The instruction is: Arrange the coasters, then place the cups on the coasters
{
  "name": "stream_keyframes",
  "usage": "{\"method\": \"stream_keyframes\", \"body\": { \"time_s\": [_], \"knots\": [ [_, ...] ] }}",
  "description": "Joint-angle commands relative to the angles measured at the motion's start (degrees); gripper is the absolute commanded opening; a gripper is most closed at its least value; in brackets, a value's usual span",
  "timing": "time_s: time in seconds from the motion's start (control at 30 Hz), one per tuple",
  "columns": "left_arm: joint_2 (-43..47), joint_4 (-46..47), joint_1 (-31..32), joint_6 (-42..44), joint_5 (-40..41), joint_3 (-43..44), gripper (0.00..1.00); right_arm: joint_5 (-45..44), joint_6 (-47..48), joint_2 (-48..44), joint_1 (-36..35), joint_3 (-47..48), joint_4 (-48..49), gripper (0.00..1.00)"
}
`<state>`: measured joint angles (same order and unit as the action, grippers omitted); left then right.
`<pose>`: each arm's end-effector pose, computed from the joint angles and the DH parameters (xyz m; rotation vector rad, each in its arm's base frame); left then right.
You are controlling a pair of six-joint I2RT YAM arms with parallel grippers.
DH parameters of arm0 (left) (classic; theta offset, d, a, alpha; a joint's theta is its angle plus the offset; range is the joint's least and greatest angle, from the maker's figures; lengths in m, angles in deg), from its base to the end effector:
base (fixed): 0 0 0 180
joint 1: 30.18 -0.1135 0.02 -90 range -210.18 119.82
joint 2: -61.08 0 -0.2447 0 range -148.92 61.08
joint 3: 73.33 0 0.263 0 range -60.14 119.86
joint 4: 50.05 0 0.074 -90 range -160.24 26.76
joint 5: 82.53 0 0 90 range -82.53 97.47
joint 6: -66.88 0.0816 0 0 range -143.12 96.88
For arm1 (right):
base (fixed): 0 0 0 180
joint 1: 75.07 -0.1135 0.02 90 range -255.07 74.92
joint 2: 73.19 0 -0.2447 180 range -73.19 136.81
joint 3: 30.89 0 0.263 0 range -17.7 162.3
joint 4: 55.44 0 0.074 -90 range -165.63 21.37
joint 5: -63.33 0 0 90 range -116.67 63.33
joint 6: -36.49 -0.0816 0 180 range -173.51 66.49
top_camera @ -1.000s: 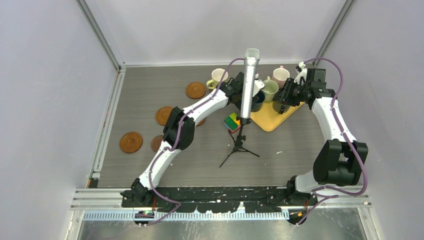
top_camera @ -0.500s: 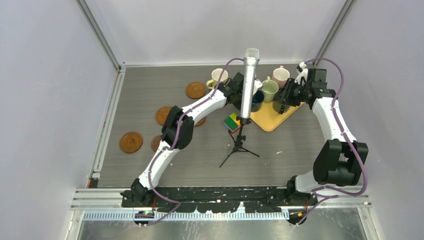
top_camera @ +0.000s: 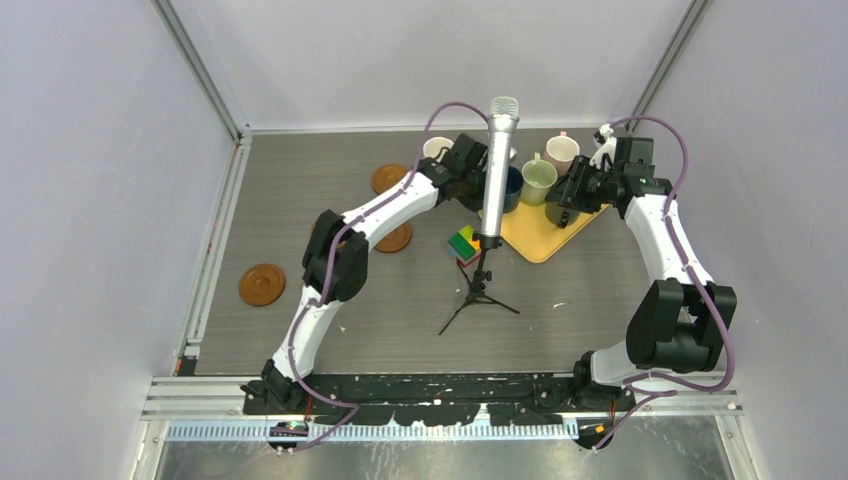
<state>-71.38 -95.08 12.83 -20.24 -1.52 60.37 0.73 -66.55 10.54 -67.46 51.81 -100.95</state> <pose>0.4006 -0.3911 0.1927 1.0028 2.1638 -0.5249 0.3588 -0.0101 0.2457 0.1957 2.3419 0.6137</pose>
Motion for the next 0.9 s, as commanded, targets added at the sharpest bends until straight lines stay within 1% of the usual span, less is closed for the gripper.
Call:
{"method": "stream_keyframes", "body": {
  "time_s": [0.0, 0.03, 0.13, 0.2, 0.3, 0.4, 0.5, 0.63, 0.73, 0.8, 0.87],
  "knots": [
    [10.63, 8.31, -2.78, -2.61, -2.06, -0.03, 0.00, 0.74, -0.49, -2.83, 0.21, 0.92, 0.86, 0.45],
    [11.86, 8.15, -3.28, -2.61, -2.75, -0.48, 0.00, 0.61, -0.47, -2.99, 0.25, 0.97, 0.85, 0.48],
    [15.47, 6.13, -4.90, -5.06, -5.45, -1.57, 0.00, 0.53, -0.45, -3.33, 0.29, 1.17, 0.88, 0.53],
    [18.37, 4.55, -6.33, -5.28, -6.54, -3.06, 0.00, 0.47, -0.01, -3.52, 0.29, 1.34, 0.41, 0.55],
    [24.71, 3.43, -9.21, -4.56, -7.51, -8.06, 0.00, 0.70, 1.10, -3.41, 0.29, 1.66, -0.50, 0.56],
    [29.50, 1.65, -13.31, -3.19, -8.46, -11.62, 0.00, 1.03, 2.12, -2.72, 0.29, 1.96, -1.46, 0.58],
    [32.40, -0.94, -19.69, 0.44, -13.07, -13.71, 0.00, 1.71, 2.66, -2.05, 0.20, 1.98, -2.07, 0.63],
    [33.32, -3.09, -26.97, 6.32, -15.03, -16.48, 0.00, 2.15, 3.49, -1.68, 0.21, 2.69, -3.35, 0.70],
    [33.15, -1.03, -30.47, 11.40, -16.57, -20.12, 0.00, 2.60, 4.83, -1.50, 0.21, 3.81, -5.27, 0.78],
    [31.97, 0.46, -32.41, 12.65, -17.86, -21.15, 0.00, 2.95, 5.62, -1.46, 0.21, 4.48, -6.63, 0.80],
    [29.20, 0.31, -33.71, 14.57, -19.53, -20.12, 0.00, 3.42, 6.28, -1.37, 0.20, 4.80, -7.73, 0.80]
  ]
}}
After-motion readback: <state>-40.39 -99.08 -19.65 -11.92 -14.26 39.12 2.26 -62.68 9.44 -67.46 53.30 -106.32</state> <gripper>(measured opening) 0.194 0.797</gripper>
